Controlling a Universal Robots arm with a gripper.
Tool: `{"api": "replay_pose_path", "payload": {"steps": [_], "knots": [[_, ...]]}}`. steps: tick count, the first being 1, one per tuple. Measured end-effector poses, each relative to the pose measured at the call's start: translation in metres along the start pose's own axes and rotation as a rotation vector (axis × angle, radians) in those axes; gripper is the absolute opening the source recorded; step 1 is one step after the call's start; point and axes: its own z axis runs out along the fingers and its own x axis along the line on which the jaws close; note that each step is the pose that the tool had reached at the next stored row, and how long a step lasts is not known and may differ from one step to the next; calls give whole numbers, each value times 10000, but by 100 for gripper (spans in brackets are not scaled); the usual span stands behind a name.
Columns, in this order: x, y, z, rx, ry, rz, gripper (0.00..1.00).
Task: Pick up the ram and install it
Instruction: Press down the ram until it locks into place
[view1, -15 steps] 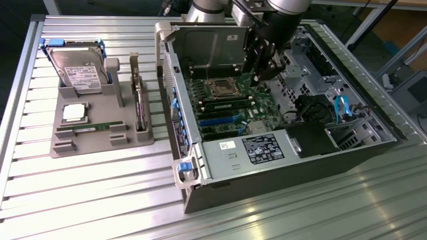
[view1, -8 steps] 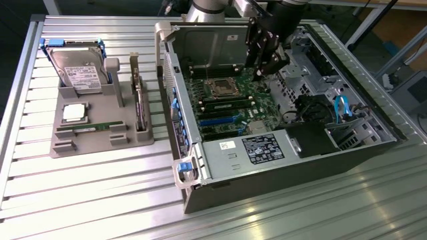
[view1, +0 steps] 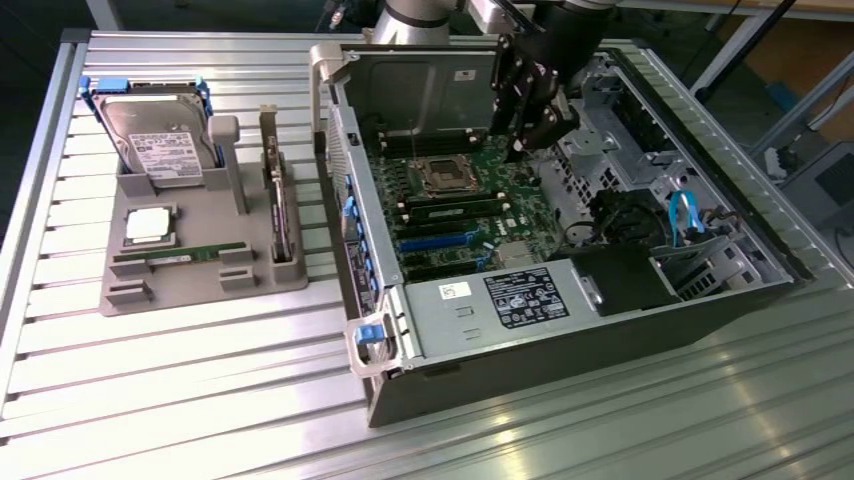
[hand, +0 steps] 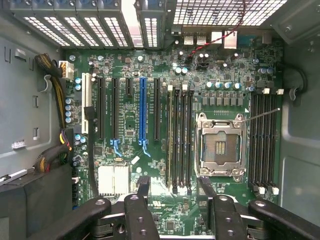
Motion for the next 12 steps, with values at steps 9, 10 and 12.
{"api": "replay_pose_path", "payload": {"steps": [9, 10, 12], "knots": [[0, 0, 0, 0, 0, 0, 29], [0, 0, 0, 0, 0, 0, 23], [0, 0, 0, 0, 0, 0, 17]]}}
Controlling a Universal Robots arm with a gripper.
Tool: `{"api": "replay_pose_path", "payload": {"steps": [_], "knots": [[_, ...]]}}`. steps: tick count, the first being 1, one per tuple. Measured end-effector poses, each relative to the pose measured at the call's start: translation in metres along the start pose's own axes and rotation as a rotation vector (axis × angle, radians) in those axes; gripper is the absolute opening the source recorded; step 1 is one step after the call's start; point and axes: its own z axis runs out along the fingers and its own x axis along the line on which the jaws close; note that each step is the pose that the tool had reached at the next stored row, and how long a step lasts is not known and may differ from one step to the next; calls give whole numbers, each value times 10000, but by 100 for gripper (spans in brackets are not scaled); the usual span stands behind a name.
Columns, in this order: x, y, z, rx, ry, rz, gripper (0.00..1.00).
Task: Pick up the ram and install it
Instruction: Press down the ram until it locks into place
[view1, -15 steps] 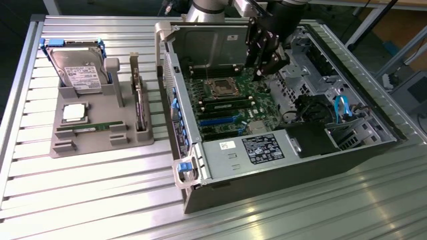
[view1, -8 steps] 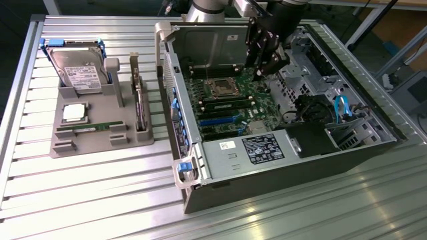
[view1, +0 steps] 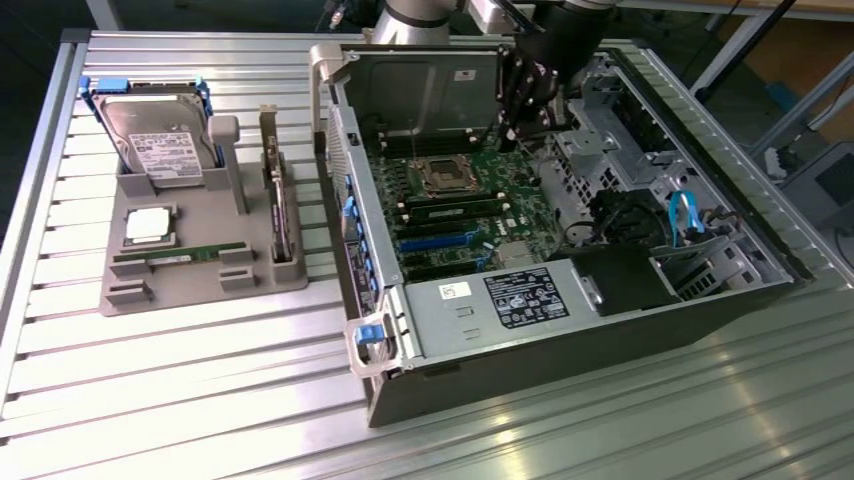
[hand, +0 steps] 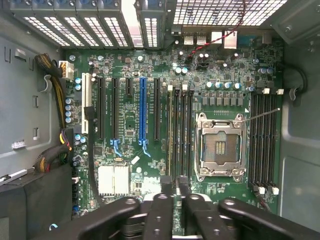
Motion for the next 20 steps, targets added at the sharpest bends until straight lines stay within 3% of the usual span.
{"api": "replay_pose_path", "payload": {"steps": [1, 8, 20], "knots": [[0, 0, 0, 0, 0, 0, 11], [-3, -13, -1, 1, 3, -1, 10], [-17, -265, -4, 89, -10, 0, 10]]}}
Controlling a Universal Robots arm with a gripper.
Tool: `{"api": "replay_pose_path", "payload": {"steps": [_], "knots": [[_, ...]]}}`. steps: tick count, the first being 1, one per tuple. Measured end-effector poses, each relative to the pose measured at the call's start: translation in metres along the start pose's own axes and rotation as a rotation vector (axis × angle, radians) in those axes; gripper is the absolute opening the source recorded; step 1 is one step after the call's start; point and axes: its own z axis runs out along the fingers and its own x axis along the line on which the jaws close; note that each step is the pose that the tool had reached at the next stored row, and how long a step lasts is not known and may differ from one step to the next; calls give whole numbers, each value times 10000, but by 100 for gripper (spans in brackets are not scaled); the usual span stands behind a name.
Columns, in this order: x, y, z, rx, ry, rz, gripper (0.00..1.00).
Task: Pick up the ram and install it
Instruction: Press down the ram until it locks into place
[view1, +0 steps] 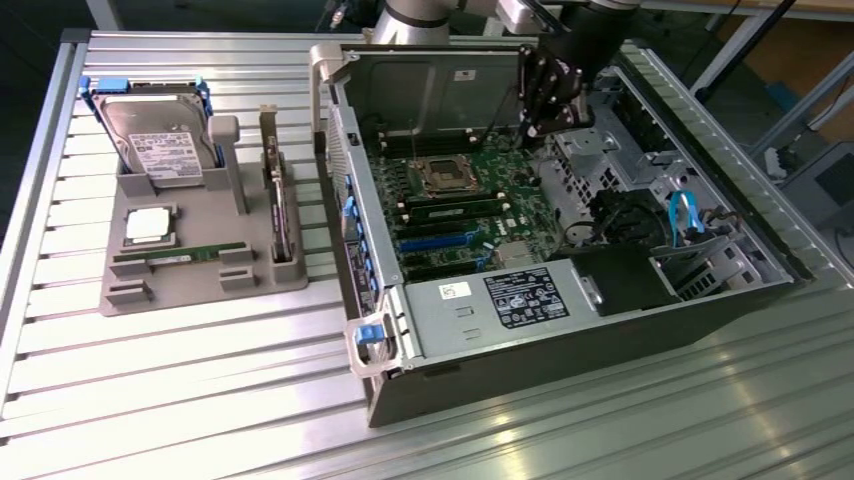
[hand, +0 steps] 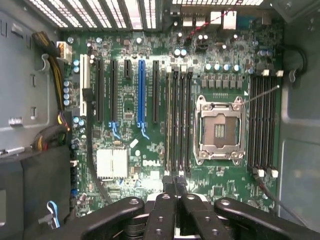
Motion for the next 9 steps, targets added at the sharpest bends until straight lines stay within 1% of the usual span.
{"api": "replay_pose_path", "payload": {"steps": [5, 7, 9], "knots": [[0, -69, -1, 50, -10, -1, 10], [0, -77, -2, 68, -12, 0, 10], [0, -78, -1, 70, -13, 0, 10]]}}
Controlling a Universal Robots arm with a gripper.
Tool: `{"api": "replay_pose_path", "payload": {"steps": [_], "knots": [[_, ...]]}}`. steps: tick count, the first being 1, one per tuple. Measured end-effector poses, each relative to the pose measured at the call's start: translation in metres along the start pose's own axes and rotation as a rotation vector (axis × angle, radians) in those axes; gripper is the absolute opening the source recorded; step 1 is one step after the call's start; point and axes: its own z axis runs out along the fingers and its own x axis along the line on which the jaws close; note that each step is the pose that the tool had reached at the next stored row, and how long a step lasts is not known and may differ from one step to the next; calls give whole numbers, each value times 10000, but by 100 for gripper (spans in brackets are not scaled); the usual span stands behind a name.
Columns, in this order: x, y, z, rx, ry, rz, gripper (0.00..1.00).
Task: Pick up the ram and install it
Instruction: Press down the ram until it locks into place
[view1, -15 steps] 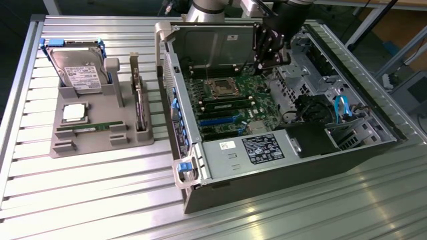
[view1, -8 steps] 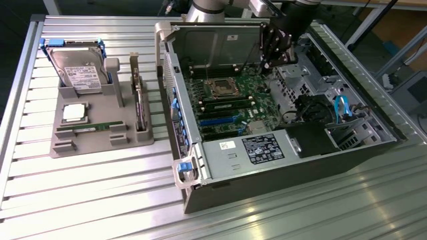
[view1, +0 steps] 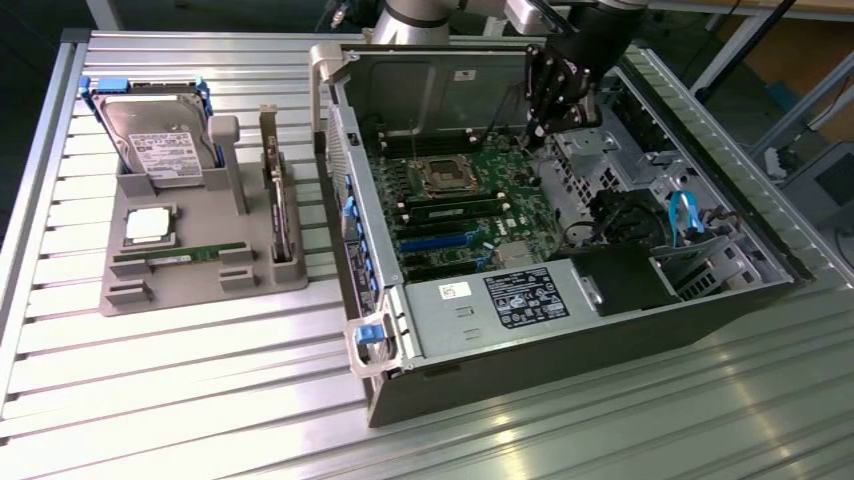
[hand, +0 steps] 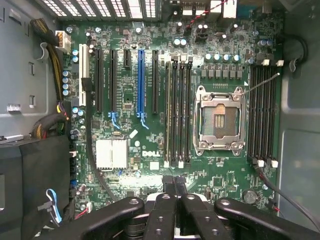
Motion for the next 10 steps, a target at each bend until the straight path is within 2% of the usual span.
{"api": "replay_pose_path", "payload": {"steps": [8, 10], "knots": [[0, 0, 4, 0, -2, 0, 10], [0, 1, 49, -1, 1, -1, 10]]}}
